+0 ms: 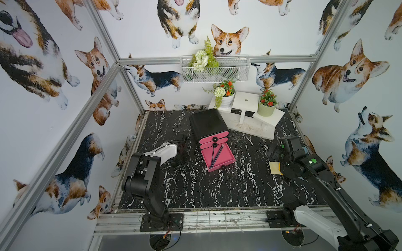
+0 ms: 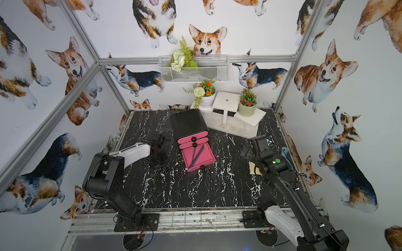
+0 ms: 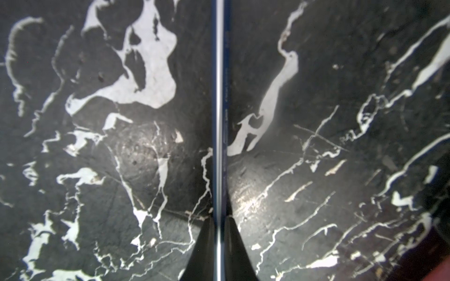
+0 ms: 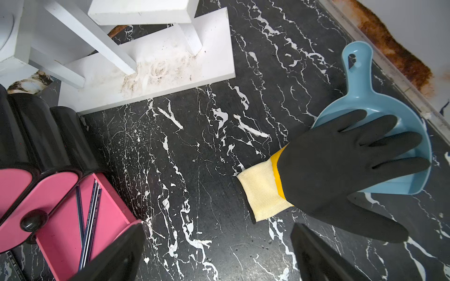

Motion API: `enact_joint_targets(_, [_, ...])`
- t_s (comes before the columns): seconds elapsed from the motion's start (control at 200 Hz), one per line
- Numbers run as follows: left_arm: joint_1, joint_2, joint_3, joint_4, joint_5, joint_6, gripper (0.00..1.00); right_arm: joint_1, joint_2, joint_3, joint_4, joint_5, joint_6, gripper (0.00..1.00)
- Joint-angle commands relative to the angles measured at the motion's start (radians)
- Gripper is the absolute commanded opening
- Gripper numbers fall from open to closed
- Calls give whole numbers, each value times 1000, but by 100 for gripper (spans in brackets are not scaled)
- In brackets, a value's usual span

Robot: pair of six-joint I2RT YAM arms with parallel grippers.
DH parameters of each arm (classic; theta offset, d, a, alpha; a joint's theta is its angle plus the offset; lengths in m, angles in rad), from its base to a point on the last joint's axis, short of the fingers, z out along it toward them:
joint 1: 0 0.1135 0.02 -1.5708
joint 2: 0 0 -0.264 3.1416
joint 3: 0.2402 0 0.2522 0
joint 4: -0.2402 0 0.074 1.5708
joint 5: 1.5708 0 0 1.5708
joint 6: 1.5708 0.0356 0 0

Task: Please place the pencils in the drawer according to their color
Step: Pick up the pencil from the center of the board.

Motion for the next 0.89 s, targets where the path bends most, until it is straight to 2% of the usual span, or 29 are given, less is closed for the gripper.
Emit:
enact_joint_targets(0.0, [7, 21, -42, -49, 7, -1, 1, 2, -6, 5, -2, 20, 5, 100])
enact_joint_targets(0.33, [5, -41, -60, -19, -20, 35, 0, 1, -3, 10, -1, 12, 4, 100])
enact_joint_targets(0.631, [2, -276, -63, 1, -71, 136, 0, 2, -8, 5, 5, 11, 4, 100])
enact_joint_targets(0.886, [-45, -454, -41, -21, -159, 272, 0, 1, -8, 4, 12, 11, 6, 100])
